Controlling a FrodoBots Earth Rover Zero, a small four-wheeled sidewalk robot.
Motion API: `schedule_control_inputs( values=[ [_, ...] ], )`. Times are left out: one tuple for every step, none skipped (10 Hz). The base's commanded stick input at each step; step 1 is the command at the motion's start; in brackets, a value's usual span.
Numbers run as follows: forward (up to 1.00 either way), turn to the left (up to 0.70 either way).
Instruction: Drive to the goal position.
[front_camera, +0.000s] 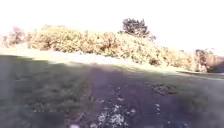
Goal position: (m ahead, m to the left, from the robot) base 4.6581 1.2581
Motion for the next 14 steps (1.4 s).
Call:
schedule_control_inputs(
  values=[
    [0.85,0.0],
    [0.85,0.0],
    [0.85,0.0],
    [0.85,0.15],
    [0.85,0.3],
    [0.85,0.19],
    [0.85,0.05],
    [0.85,0.0],
    [0.85,0.0],
    [0.85,0.0],
    [0.85,0.0],
    [0.85,0.0],
    [0.85,0.0],
    [0.85,0.0]
  ],
)
